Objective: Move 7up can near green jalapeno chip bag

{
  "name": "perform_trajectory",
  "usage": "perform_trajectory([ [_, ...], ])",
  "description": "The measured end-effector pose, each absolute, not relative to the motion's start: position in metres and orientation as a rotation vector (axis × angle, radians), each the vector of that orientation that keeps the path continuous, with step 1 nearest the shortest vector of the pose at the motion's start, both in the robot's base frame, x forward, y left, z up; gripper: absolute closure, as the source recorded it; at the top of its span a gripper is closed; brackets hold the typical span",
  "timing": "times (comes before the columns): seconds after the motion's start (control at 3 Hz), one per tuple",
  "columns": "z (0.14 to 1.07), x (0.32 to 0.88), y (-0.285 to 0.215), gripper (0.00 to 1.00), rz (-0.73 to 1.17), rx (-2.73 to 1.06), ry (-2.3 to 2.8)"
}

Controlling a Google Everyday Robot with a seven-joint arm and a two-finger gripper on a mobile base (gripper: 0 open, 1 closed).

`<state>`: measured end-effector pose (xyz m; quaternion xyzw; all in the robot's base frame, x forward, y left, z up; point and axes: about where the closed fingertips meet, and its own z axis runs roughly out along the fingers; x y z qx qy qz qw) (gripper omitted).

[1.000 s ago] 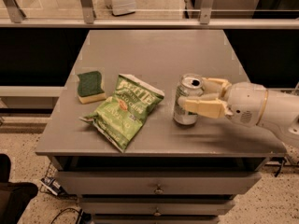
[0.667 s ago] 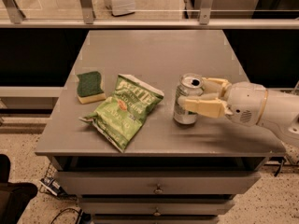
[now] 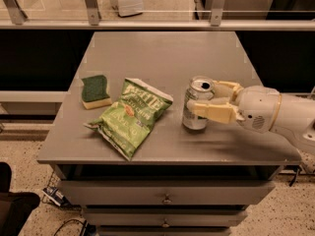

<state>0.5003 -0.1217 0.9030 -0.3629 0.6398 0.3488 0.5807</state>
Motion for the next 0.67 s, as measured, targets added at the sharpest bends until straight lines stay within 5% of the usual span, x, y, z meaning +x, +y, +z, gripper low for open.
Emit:
perform_trajectory([
  [0.67,0.9042,0.5000,-0.1172,0.00,0.819,-0.856,1.492],
])
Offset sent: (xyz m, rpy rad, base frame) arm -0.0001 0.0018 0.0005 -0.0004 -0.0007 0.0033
